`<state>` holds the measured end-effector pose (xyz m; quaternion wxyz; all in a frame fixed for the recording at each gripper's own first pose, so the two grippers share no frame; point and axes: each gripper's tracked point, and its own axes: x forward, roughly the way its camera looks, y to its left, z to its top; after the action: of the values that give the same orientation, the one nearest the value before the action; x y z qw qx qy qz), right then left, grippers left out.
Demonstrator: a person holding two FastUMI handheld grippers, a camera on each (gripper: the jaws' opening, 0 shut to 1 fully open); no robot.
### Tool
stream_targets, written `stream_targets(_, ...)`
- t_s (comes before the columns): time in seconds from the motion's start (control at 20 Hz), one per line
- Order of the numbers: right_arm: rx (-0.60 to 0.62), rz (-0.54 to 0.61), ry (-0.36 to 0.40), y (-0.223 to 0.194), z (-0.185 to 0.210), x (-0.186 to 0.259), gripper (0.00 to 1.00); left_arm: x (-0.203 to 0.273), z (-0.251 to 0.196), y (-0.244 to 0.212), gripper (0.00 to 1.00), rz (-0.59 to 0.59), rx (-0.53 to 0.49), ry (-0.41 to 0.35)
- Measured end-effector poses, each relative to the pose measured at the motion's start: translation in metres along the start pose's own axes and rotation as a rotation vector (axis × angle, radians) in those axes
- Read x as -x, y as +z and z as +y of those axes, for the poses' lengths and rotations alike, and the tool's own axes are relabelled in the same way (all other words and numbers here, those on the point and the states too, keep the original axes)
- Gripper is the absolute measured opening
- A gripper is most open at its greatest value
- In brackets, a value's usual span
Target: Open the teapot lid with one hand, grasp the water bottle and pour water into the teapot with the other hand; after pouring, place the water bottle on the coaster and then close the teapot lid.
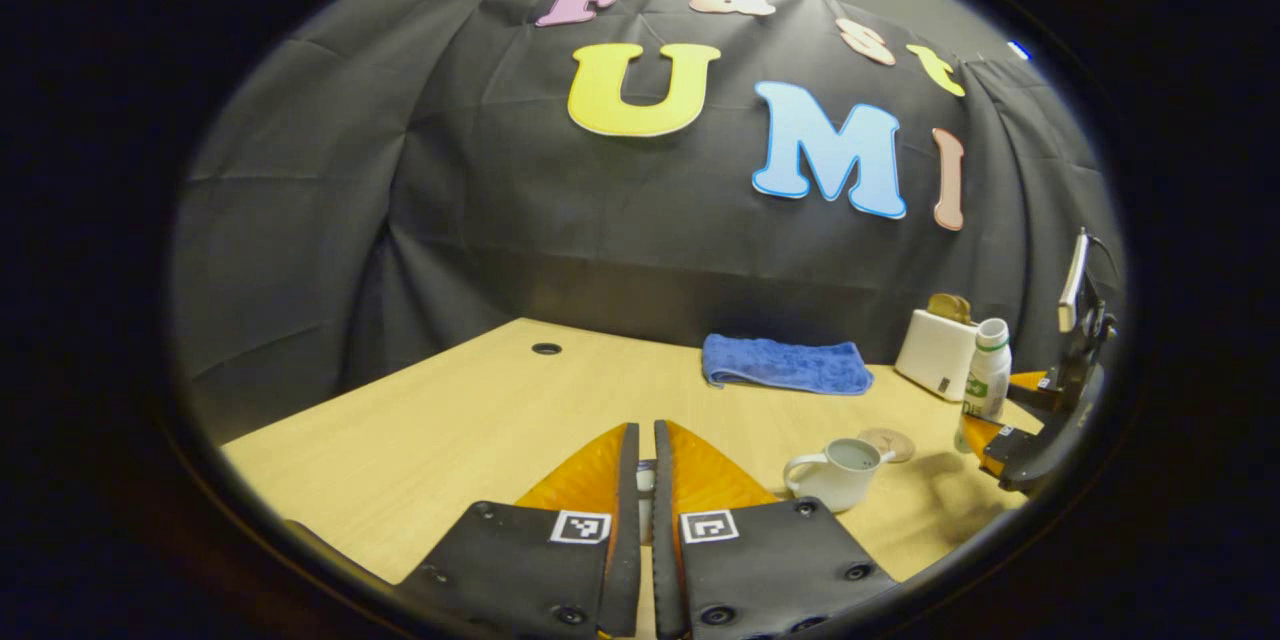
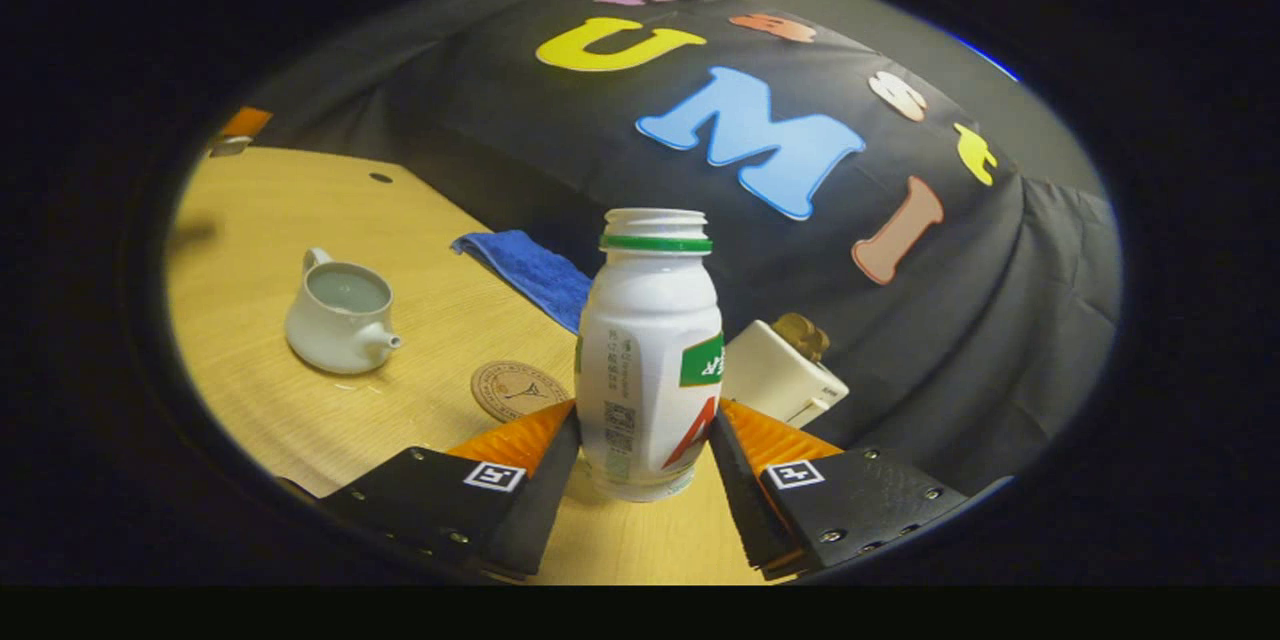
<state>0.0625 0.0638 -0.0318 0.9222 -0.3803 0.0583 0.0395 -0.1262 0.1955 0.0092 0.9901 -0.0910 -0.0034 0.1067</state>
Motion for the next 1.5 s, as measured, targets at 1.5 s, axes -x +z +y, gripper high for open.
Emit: stream_targets(1.5, 0.869, -0.167, -0.149, 0.048, 0.021, 0.015, 0.73, 0.0, 0.004, -0.025, 0.12, 0.058, 0.013, 0.007)
